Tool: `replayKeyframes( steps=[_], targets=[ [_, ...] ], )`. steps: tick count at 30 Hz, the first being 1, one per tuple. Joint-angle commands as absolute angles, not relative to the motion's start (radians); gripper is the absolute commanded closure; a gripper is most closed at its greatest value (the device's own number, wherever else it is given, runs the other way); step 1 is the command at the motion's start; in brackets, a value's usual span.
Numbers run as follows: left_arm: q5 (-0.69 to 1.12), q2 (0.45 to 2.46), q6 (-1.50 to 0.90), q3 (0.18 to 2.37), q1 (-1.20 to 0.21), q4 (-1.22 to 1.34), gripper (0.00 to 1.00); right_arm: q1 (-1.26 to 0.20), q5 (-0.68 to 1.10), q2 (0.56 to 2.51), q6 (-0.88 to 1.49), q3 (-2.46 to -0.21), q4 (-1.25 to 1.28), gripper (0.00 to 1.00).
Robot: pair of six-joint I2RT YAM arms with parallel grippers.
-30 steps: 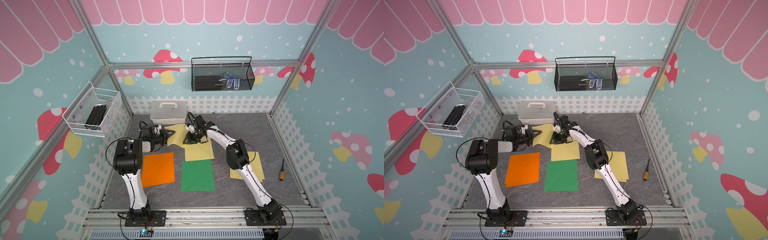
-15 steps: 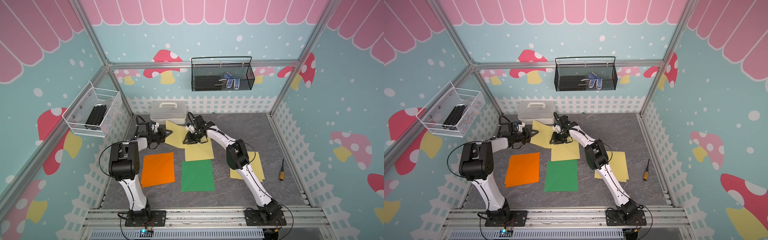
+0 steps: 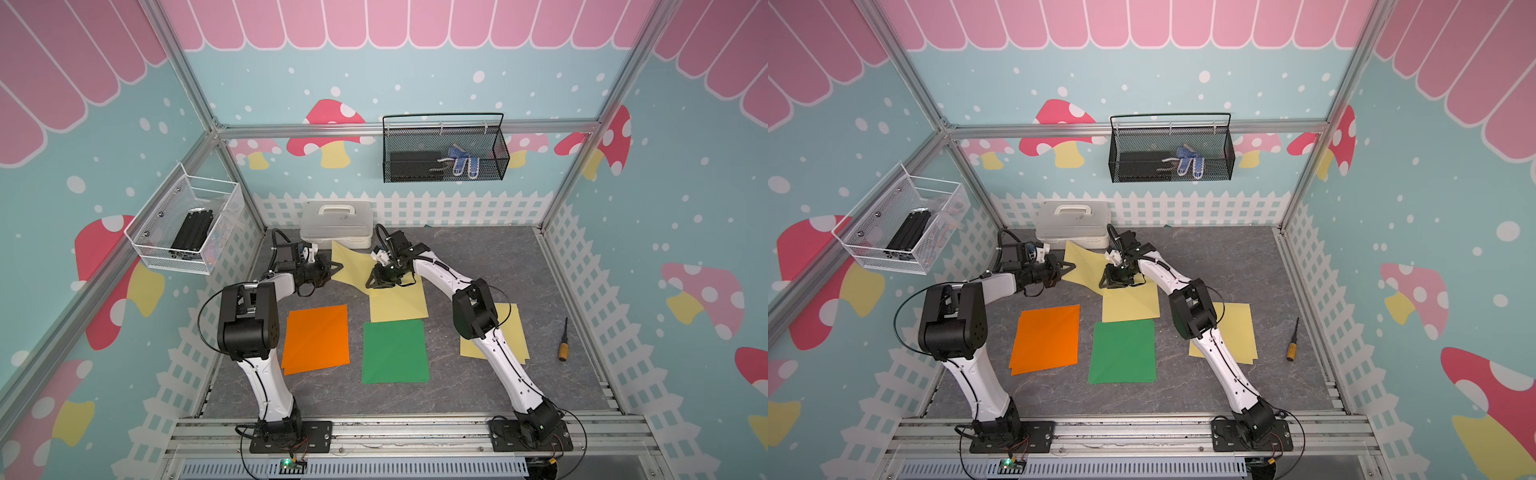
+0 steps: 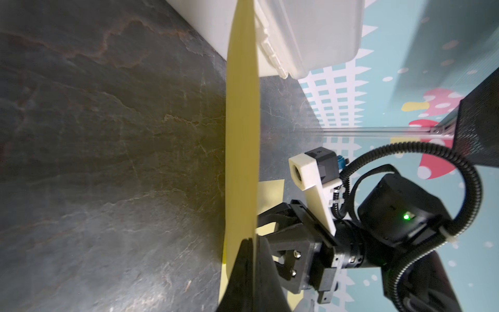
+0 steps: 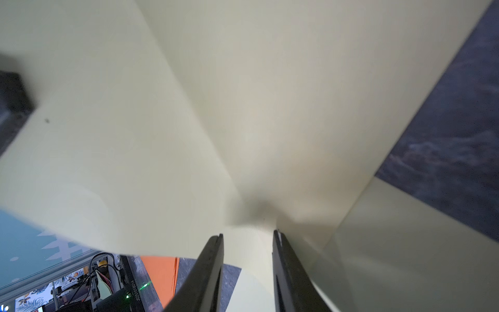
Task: Sort the scattered colored papers by color
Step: Pick up the colored paper from the center of the board.
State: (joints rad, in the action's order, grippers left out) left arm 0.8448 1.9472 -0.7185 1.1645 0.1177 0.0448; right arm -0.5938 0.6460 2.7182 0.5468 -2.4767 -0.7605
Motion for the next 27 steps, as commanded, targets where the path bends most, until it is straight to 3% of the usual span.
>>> replayKeyframes(
  steps=[1, 4, 11, 21, 27],
  targets=[
    [0.821, 1.965, -0.674, 1.201, 0.124, -0.018, 1.0, -0.589, 0.594, 2.737, 0.532, -2.442, -0.825, 0.65],
    [0.812, 1.963, -0.662, 1.2, 0.123, -0.029, 1.0, -0.589, 0.586, 2.72, 0.528, -2.441, -0.829, 0.61],
    [0.726, 1.933, -0.588, 1.232, 0.111, -0.195, 1.0, -0.594, 0.422, 2.524, 0.49, -2.376, -0.864, 0.35],
    [0.718, 1.815, -0.612, 1.262, 0.062, -0.224, 1.0, -0.59, 0.237, 2.113, 0.451, -2.138, -0.852, 0.32],
    [0.704, 1.699, -0.679, 1.285, 0.001, -0.224, 1.0, -0.563, 0.129, 1.806, 0.473, -1.848, -0.792, 0.29]
  ],
)
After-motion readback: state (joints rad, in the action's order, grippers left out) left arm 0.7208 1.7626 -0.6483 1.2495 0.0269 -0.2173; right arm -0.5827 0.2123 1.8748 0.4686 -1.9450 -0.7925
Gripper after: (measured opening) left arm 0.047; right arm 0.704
